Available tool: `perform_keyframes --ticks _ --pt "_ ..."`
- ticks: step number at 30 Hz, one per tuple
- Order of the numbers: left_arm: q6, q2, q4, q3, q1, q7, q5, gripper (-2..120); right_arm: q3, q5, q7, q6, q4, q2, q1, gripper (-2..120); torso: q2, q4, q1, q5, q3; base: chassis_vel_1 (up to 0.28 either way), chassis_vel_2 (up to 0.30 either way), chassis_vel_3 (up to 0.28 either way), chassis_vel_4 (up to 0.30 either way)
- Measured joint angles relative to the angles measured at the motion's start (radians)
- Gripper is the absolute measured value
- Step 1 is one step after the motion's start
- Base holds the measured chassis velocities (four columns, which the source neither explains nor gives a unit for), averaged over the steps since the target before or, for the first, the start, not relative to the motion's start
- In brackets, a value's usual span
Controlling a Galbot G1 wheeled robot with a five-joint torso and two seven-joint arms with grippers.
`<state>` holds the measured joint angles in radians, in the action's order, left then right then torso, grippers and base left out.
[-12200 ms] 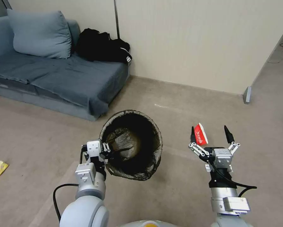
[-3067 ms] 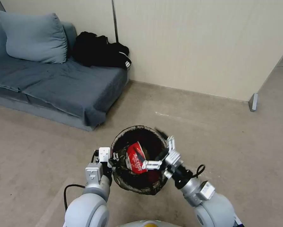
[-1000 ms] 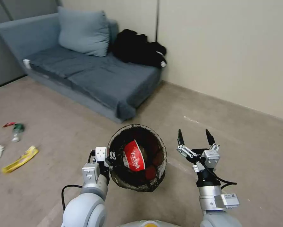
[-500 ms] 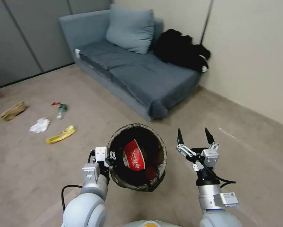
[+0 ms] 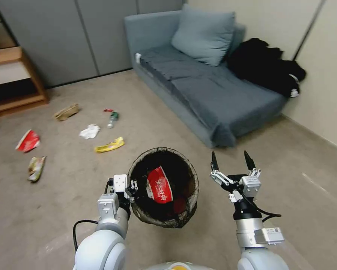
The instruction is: Pick up the trash bin, then pick up the garbage from the floor and place it into the trash bin.
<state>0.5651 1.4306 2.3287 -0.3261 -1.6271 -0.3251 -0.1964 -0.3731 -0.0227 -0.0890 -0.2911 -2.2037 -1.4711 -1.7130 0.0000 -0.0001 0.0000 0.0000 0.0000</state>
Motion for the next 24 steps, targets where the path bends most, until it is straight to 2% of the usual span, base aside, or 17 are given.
perform_keyframes --ticks 24 --pt "-0.006 0.003 0.0 0.001 -0.004 0.005 0.012 0 -0.001 0.006 0.003 -0.002 -0.009 -0.009 0.0 100 0.0 0.0001 0.0 0.0 0.0 0.122 0.131 0.124 0.124"
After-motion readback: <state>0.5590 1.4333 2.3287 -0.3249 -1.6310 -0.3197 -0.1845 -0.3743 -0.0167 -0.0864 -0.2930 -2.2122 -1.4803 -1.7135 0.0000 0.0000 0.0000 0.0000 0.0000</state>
